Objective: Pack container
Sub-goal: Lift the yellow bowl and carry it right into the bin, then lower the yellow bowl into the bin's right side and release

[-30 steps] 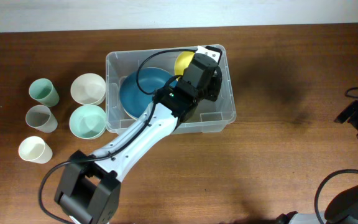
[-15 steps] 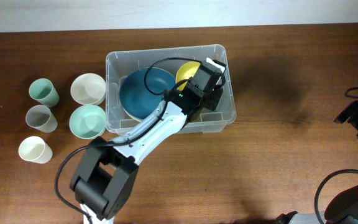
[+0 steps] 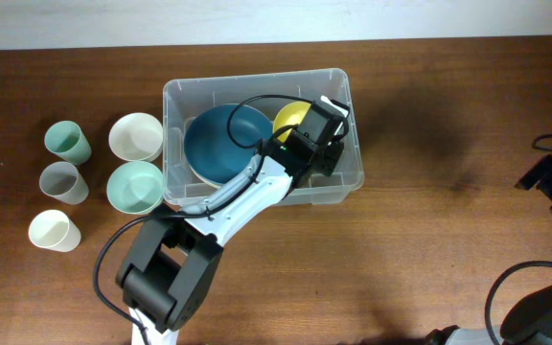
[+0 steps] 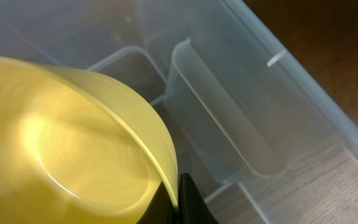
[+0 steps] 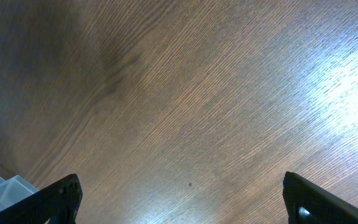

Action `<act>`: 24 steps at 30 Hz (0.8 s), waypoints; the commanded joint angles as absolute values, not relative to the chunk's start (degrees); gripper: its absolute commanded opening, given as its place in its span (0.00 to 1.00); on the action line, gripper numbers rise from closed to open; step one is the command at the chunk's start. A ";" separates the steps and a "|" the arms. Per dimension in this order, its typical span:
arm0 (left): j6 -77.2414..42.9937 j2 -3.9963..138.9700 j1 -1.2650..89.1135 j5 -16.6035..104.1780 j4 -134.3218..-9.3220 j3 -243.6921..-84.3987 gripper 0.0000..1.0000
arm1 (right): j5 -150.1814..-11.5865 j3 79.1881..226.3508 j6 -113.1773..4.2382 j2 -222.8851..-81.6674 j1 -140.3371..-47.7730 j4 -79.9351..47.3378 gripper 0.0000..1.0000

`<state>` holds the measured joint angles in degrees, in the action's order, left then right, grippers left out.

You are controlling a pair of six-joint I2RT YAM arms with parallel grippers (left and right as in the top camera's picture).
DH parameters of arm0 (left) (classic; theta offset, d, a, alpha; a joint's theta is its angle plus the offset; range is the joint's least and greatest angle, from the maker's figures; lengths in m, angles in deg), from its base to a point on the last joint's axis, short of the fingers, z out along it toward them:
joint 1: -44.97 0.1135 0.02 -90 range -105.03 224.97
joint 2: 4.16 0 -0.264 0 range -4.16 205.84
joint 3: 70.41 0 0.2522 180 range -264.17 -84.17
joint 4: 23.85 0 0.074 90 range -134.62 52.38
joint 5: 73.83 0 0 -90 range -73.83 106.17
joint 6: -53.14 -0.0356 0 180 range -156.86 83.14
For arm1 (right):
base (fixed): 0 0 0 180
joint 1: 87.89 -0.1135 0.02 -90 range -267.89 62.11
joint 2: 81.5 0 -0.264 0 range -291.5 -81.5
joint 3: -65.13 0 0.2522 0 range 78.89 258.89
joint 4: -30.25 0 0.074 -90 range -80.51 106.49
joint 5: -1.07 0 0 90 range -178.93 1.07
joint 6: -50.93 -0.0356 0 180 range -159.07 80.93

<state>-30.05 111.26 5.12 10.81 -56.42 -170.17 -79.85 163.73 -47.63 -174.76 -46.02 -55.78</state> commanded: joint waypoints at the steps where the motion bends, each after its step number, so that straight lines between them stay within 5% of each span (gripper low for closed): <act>1: -30.75 113.27 4.94 11.57 -56.71 -171.02 0.01 | -79.69 163.69 -47.45 -173.75 -45.87 -55.63 0.99; 19: -30.97 113.27 4.94 10.76 -57.89 -171.00 0.05 | -79.69 163.69 -47.45 -173.75 -45.87 -55.65 0.99; 24: -30.97 113.27 4.94 10.76 -57.84 -171.00 0.17 | -79.69 163.69 -47.45 -173.75 -45.87 -55.63 0.99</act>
